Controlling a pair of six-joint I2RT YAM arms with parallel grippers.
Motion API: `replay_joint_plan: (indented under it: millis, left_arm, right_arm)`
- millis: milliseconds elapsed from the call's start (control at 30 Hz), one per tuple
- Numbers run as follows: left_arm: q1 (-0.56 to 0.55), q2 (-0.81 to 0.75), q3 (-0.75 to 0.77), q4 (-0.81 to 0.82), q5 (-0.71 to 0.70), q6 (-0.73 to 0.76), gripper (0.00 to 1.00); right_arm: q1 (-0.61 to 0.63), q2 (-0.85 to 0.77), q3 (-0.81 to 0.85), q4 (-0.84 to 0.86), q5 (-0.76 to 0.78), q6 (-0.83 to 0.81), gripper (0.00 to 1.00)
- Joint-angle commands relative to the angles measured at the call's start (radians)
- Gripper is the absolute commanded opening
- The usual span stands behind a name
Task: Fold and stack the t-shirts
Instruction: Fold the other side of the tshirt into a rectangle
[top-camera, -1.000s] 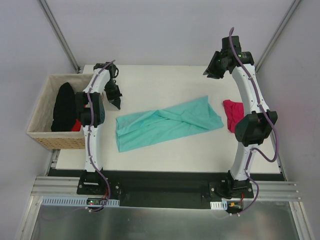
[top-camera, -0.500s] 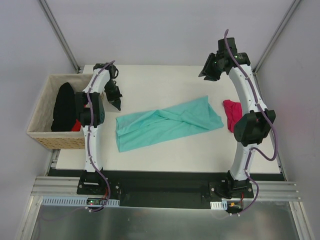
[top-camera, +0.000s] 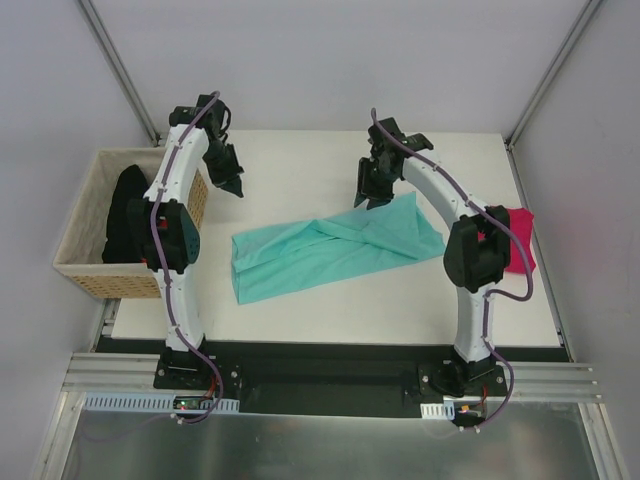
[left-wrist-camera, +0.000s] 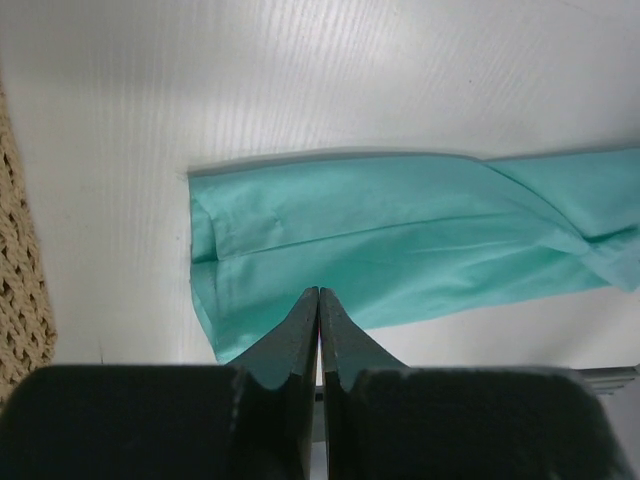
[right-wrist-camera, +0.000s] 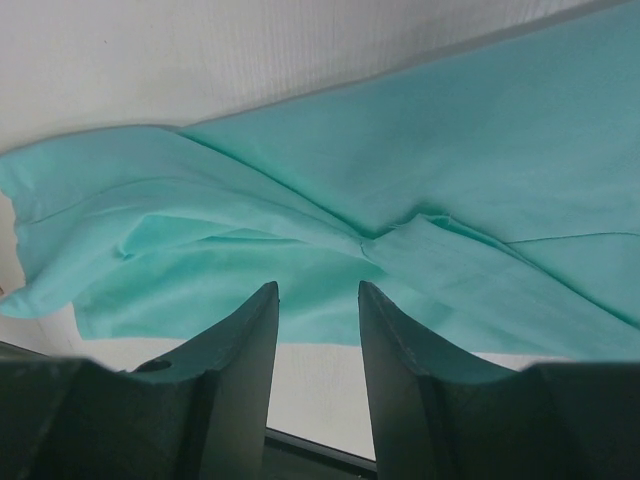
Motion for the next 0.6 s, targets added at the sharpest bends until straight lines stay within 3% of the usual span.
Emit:
replay_joint_plan:
  millis: [0, 267, 567]
  left_arm:
    - [-0.017, -0.080, -0.050, -0.027, 0.006, -0.031, 0.01]
    - [-0.027, -0.148, -0.079, -0.027, -0.006, -0.048, 0.01]
    - [-0.029, -0.176, -0.104, -0.044, -0.021, -0.048, 0.01]
  right_arm:
    - [0.025, -0.014, -0.049, 0.013, -0.007, -0.018, 0.40]
    - [0.063, -0.056, -0.249, 0.146, -0.027, 0.017, 0.40]
    - [0.070, -0.016, -0.192, 0.131, -0.029, 0.006, 0.40]
